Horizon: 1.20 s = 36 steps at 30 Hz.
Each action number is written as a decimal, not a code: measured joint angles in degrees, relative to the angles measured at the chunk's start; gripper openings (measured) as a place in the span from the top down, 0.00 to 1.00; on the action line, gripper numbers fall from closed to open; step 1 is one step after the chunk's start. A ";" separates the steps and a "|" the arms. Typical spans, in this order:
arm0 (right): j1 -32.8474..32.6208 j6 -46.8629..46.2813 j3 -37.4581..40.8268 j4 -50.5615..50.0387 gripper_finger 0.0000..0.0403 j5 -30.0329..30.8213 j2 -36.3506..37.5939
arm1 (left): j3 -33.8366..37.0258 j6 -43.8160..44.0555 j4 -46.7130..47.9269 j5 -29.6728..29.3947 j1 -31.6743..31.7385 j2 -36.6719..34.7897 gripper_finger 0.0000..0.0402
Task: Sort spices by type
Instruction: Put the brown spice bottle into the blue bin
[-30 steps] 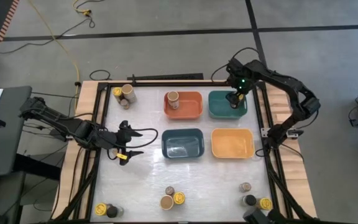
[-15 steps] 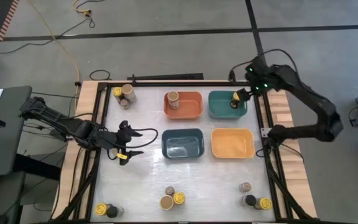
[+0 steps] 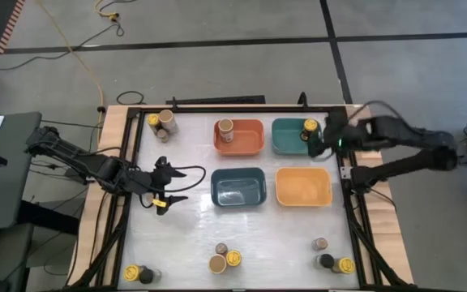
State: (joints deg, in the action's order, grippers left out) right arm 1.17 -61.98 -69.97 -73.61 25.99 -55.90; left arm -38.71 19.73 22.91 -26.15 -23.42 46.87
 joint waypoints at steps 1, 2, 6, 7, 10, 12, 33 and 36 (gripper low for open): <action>-3.93 -3.02 0.00 -0.04 0.10 2.97 -0.74 | -0.63 -0.80 0.38 -0.16 0.01 0.00 0.11; -7.80 -5.70 0.00 -0.16 0.10 5.72 -1.54 | -1.59 -1.56 0.80 -0.50 0.17 0.00 0.11; -19.89 -17.81 0.00 -2.74 0.10 13.79 -5.20 | -7.03 -4.03 3.49 -1.44 1.46 -0.02 0.11; -22.21 -20.89 0.00 -3.82 0.10 14.37 -6.28 | -8.54 -4.22 4.74 -1.51 1.78 -0.01 0.11; -28.02 -28.37 0.00 -7.89 0.10 14.48 -10.11 | -12.77 -2.32 8.90 -1.55 2.53 -0.02 0.11; -31.71 -32.80 0.00 -9.55 0.10 14.67 -12.98 | -15.47 1.36 12.45 -1.41 2.77 0.06 0.11; -49.72 -39.01 22.55 20.02 0.10 19.42 -12.78 | -32.19 17.31 36.48 5.34 3.19 19.73 0.12; -50.36 -34.57 25.15 24.53 0.10 19.42 -9.91 | -32.19 22.81 37.59 6.82 3.19 21.81 0.12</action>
State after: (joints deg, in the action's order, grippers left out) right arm -49.19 -96.55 -44.83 -49.08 45.40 -65.82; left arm -70.89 42.54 60.50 -19.33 -20.23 68.68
